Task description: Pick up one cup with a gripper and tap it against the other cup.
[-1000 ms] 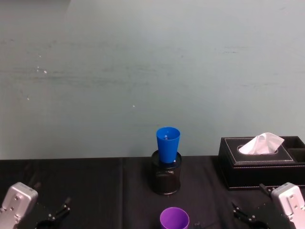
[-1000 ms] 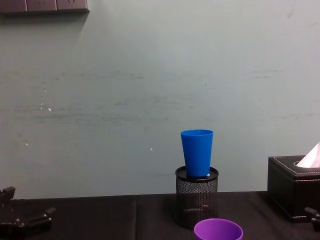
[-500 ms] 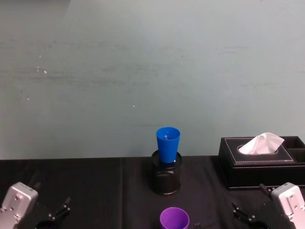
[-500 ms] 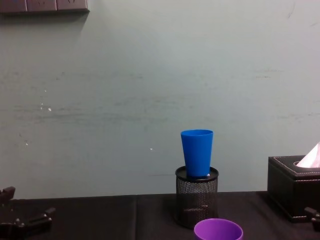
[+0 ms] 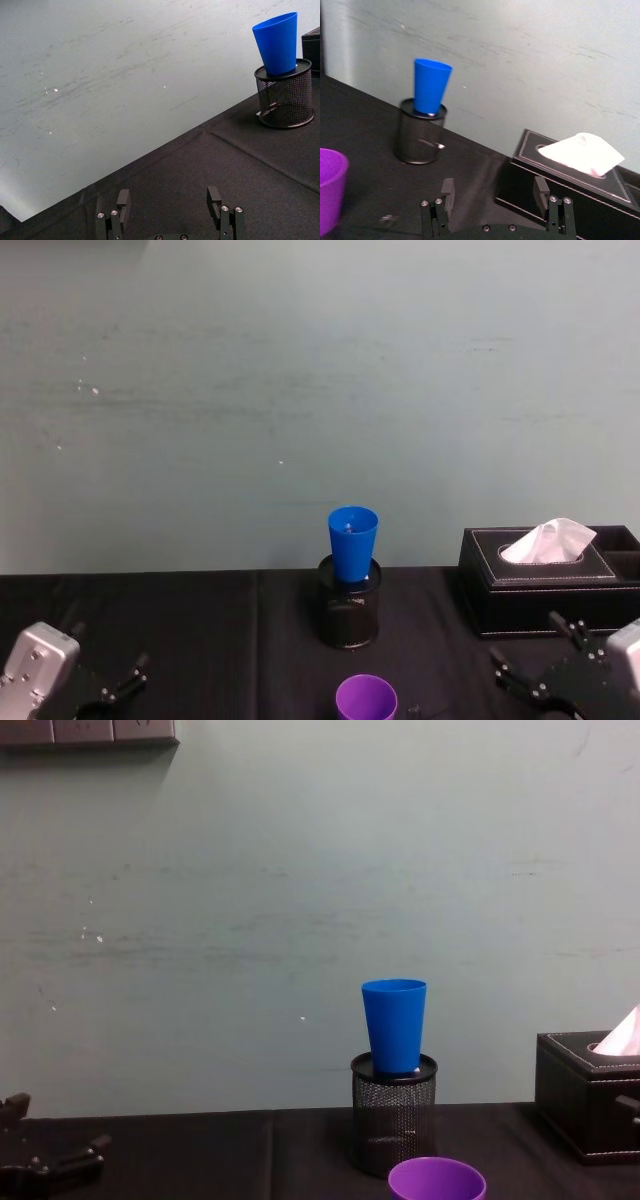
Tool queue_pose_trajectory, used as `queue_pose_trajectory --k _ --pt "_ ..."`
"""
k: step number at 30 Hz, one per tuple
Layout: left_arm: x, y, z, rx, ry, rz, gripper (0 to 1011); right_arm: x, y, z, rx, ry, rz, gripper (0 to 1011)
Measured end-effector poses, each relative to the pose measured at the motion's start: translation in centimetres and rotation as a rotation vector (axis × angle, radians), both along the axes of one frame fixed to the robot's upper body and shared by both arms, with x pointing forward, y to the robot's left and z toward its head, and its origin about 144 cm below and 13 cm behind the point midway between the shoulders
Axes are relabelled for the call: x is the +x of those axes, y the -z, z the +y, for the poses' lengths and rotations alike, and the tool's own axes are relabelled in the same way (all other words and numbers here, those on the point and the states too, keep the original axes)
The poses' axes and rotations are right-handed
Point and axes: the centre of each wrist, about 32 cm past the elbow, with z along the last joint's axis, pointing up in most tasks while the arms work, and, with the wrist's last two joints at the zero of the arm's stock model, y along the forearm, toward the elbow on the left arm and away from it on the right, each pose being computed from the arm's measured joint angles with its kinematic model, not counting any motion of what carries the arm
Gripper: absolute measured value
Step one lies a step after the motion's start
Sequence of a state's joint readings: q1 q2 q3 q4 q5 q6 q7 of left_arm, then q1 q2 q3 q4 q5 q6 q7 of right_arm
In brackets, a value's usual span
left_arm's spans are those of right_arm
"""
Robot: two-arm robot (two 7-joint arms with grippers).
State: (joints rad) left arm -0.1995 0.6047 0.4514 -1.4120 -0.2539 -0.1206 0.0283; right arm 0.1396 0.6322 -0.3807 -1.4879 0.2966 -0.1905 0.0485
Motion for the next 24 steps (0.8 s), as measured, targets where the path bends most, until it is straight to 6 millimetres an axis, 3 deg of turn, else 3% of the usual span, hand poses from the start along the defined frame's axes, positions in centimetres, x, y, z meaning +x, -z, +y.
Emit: queue_pose_trajectory --k 13,24 --pt "0.0 0.0 0.0 0.0 0.0 0.0 1000 -2.2 0.5 -1.6 0.138 -0.368 0.133 1002" --pt "0.0 0.0 0.0 0.0 0.0 0.0 1000 -1.0 2.3 -1.2 0.146 -0.578 0.236 1002"
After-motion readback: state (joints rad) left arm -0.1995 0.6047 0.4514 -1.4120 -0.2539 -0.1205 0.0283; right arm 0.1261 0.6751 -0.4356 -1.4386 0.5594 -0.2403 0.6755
